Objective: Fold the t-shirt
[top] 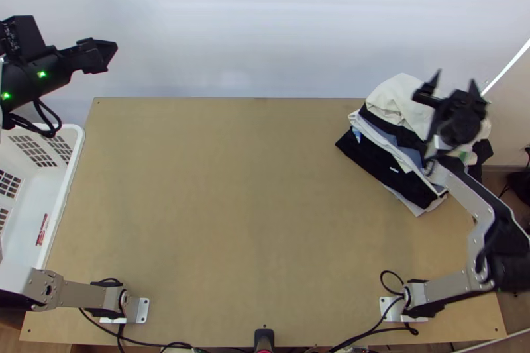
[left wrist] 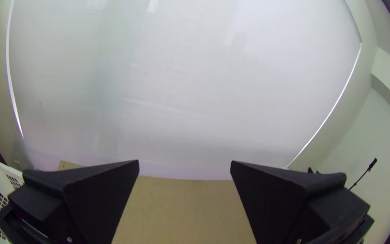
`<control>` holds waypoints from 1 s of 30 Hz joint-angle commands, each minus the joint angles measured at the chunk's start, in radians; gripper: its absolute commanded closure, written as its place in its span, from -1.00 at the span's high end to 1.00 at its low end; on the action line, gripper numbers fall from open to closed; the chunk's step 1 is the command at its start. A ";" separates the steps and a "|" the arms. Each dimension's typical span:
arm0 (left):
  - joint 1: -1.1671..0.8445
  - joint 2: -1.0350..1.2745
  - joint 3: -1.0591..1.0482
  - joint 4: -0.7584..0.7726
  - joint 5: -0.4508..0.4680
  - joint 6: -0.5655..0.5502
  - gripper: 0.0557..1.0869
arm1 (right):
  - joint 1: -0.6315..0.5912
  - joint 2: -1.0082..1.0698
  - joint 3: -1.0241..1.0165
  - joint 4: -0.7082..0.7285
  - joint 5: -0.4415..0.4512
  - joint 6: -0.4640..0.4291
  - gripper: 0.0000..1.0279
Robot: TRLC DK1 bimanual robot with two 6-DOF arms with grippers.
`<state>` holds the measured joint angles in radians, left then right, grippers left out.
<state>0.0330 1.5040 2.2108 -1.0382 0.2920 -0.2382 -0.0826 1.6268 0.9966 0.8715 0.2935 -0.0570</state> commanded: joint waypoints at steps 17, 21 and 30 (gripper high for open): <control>0.064 -0.021 -0.011 0.043 -0.007 0.004 0.91 | 0.084 0.096 -0.006 0.047 0.059 -0.050 0.93; 0.065 -0.065 -0.011 0.159 -0.051 0.014 0.91 | 0.115 -0.137 0.073 -0.137 0.056 -0.070 0.93; 0.065 -0.294 -0.206 0.474 -0.386 0.066 0.91 | 0.253 -0.634 0.088 -0.266 0.056 -0.222 0.93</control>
<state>0.0944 1.3712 2.1593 -0.7815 0.1017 -0.2169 0.0753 1.3228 1.0702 0.6880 0.3515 -0.1669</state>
